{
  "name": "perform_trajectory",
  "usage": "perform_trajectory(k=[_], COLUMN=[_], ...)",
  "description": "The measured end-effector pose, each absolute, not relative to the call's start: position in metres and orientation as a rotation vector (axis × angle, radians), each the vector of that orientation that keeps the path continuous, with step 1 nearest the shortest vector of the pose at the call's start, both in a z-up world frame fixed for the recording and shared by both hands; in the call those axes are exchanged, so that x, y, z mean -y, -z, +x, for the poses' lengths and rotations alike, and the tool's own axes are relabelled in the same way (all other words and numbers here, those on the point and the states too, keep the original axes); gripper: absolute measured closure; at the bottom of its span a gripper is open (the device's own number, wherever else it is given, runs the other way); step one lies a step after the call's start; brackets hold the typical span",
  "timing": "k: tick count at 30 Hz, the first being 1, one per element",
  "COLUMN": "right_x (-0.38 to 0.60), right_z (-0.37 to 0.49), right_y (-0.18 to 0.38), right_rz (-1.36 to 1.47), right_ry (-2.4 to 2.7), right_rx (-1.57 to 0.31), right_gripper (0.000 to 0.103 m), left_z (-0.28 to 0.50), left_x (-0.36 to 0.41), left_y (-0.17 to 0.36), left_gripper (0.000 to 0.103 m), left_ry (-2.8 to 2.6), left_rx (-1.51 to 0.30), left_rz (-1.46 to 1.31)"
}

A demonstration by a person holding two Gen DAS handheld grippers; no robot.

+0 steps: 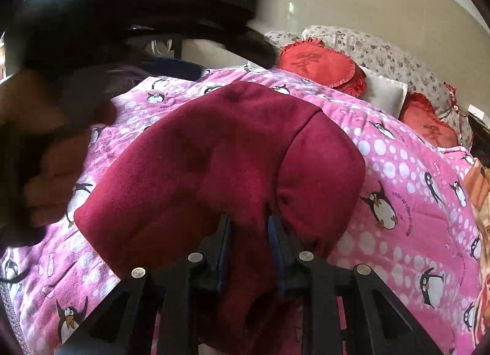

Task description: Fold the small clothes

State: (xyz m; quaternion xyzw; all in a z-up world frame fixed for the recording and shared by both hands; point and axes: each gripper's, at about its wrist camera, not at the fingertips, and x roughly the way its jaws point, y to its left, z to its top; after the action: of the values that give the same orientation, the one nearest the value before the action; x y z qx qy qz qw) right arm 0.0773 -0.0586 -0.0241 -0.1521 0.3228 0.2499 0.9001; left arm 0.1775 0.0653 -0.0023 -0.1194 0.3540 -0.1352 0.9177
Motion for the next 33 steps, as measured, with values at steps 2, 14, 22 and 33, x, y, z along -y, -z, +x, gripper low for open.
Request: perform_trajectory(k=[2,14,22,33], right_x=[0.059,0.086,0.106,0.093], right_z=[0.078,0.084,0.183,0.232], right_y=[0.024,-0.015,-0.033,0.038], right_rz=[-0.31,-0.131,0.009,-0.023], right_ry=[-0.519,-0.527,-0.361,-0.402], right_rx=[-0.669,-0.623,-0.648,-0.811], right_gripper=[0.079,0.078,0.076,0.067], left_z=[0.203,0.201,0.203,0.208], left_x=[-0.061,-0.074,-0.071,-0.067], left_y=[0.032,0.059,0.058,0.06], left_gripper=[0.016,0.018,0.017,0.023], left_ry=[0.22,0.196,0.18,0.154], left_rx=[-0.836,-0.817,-0.814,-0.822], left_rz=[-0.213,-0.264,-0.248,-0.216])
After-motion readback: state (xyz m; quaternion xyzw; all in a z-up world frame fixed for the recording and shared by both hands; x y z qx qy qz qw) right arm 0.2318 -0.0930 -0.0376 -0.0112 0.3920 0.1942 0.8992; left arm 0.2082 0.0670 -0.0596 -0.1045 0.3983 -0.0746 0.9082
